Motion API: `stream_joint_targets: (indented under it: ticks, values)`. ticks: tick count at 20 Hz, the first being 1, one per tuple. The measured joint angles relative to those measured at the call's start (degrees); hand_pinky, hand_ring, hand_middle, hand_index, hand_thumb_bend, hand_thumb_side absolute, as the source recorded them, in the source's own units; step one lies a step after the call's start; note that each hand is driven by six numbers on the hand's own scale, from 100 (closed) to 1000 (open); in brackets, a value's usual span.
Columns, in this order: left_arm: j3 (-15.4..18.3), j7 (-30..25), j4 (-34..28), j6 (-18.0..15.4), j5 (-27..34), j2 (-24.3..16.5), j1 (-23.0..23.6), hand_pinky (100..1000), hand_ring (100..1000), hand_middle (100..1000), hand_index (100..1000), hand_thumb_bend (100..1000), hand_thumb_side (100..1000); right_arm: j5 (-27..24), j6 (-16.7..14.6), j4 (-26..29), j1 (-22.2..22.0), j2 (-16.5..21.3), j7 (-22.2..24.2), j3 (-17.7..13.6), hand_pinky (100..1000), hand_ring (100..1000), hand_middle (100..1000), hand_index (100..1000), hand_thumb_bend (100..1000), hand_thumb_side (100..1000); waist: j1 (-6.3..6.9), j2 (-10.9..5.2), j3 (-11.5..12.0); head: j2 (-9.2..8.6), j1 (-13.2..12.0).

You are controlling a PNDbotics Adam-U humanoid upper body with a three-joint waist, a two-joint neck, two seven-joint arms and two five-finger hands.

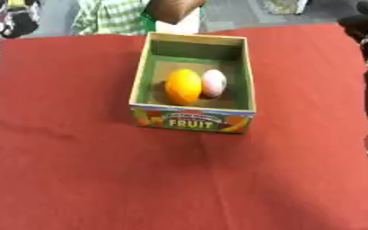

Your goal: Pick up objects on the table and place them in the box.

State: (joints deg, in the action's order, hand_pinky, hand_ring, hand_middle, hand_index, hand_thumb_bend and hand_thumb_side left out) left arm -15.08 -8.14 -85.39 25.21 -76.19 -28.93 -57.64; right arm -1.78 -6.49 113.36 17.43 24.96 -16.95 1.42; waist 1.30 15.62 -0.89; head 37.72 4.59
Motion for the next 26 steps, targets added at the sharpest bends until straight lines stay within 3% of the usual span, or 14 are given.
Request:
stream_joint_targets:
  ticks: [10, 12, 19, 26]
  values:
    - [-2.0, 6.3, 1.5, -1.5, 0.7, 12.1, -5.2, 110, 222, 190, 249, 100, 227, -0.9, 0.1, 0.0, 1.3, 0.0, 0.4, 0.4, 903, 803, 652, 814, 100, 1000, 0.56, 0.0, -1.0, -0.25, -1.1]
    - [-2.7, 7.0, 2.6, -2.2, 0.4, 13.6, -6.1, 114, 230, 200, 261, 100, 221, -1.4, -0.1, 0.0, 2.5, -0.2, 0.8, 0.8, 903, 803, 652, 814, 100, 1000, 0.51, 0.06, -2.4, -0.51, -2.3]
    - [-6.3, 10.6, 9.2, -6.8, -4.0, 21.9, -6.9, 134, 259, 214, 280, 100, 212, -3.7, 0.0, 0.0, 5.7, -2.2, 2.8, 2.2, 904, 803, 651, 814, 100, 1000, 0.11, 0.59, -4.9, -1.02, -6.5]
    - [-6.6, 13.2, 17.8, -10.6, -9.7, 29.1, -6.0, 164, 314, 240, 314, 100, 252, -4.8, 0.2, 0.0, 6.3, -3.4, 3.8, 2.7, 906, 803, 651, 815, 100, 1000, -0.36, 0.94, -5.4, -1.03, -7.7]
